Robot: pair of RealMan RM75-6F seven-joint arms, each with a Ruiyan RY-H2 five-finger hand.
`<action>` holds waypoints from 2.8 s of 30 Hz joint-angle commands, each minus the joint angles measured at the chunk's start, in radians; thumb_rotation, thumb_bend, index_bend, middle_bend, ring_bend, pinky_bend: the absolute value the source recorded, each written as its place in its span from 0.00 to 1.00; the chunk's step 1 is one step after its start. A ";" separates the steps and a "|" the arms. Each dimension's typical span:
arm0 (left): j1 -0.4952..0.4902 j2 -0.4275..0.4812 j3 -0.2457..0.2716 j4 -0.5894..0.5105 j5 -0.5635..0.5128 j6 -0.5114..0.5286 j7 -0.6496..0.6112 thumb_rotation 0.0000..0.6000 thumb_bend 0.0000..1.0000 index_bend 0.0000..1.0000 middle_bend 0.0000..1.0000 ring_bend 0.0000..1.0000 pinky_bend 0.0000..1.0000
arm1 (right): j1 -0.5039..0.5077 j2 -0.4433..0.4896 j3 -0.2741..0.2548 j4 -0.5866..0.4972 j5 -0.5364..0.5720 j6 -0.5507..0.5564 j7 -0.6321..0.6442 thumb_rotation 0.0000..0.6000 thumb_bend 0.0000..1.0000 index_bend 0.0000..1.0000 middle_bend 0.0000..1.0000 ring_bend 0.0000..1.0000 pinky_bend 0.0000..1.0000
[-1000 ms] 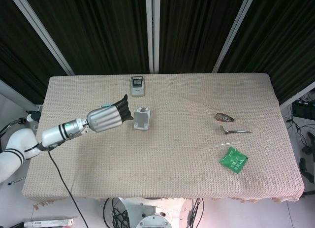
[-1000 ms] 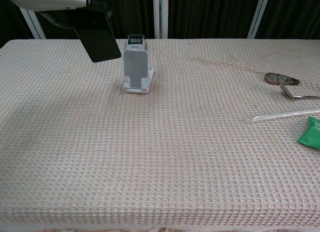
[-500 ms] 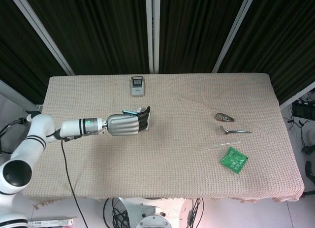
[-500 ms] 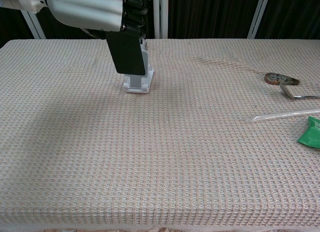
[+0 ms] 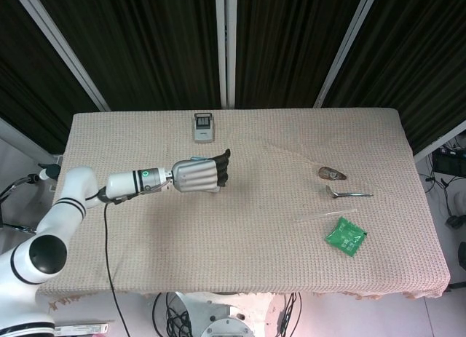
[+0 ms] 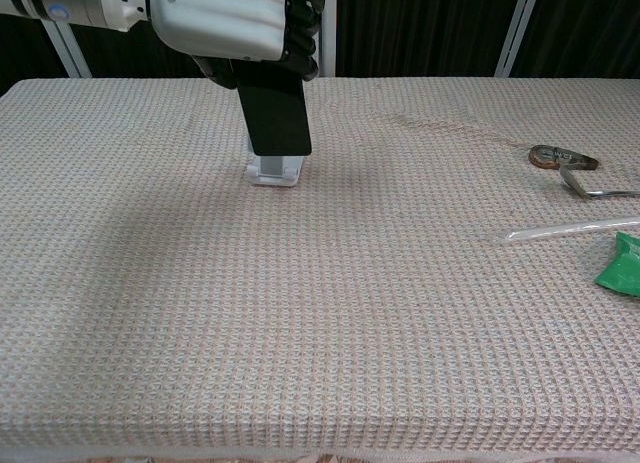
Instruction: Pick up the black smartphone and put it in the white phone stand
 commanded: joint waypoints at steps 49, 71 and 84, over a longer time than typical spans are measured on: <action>-0.006 -0.064 0.100 0.063 -0.107 -0.055 -0.020 1.00 0.46 0.52 0.56 0.30 0.23 | 0.009 -0.007 0.008 0.039 0.007 -0.050 0.029 1.00 0.42 0.00 0.00 0.00 0.00; -0.001 -0.066 0.125 0.069 -0.121 -0.085 -0.018 1.00 0.28 0.11 0.13 0.15 0.23 | 0.013 0.000 0.013 0.024 0.017 -0.063 0.017 1.00 0.42 0.00 0.00 0.00 0.00; 0.007 -0.062 0.106 0.047 -0.148 -0.080 -0.002 1.00 0.22 0.02 0.02 0.09 0.21 | 0.014 0.000 0.014 0.024 0.023 -0.068 0.016 1.00 0.42 0.00 0.00 0.00 0.00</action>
